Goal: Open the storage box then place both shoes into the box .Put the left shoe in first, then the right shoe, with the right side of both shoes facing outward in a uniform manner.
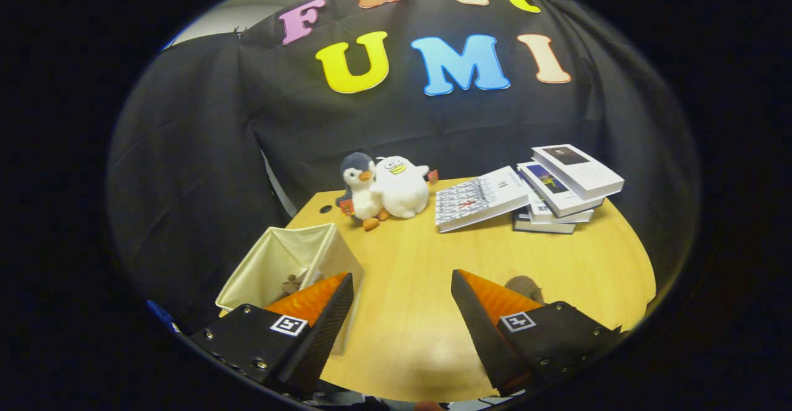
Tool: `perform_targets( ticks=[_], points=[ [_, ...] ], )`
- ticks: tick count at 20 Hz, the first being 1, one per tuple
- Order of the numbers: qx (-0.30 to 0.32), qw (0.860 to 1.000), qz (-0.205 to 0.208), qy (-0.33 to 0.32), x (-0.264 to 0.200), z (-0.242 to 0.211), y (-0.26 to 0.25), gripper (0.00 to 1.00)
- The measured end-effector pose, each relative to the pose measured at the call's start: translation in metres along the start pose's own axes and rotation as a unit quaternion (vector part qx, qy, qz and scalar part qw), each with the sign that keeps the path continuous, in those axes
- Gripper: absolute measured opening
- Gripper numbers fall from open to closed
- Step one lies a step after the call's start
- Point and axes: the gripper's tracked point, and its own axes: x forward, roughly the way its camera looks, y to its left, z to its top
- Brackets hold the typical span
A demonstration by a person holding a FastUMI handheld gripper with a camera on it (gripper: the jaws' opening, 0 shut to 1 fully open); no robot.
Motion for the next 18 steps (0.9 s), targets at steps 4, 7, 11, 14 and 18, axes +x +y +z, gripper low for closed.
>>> perform_targets(
  ticks=[4,7,11,14,18],
  points=[
    [0.013,0.999,-0.029,0.009,-0.004,-0.021,-0.058,0.98],
    [0.012,0.998,-0.049,0.031,0.001,-0.043,-0.095,0.98],
    [0.009,0.996,-0.062,0.064,0.007,-0.077,-0.131,0.98],
    [-0.005,0.993,-0.072,0.091,0.015,-0.104,-0.151,0.98],
    [-0.015,0.988,-0.076,0.133,0.029,-0.134,-0.165,0.98]
  ],
)
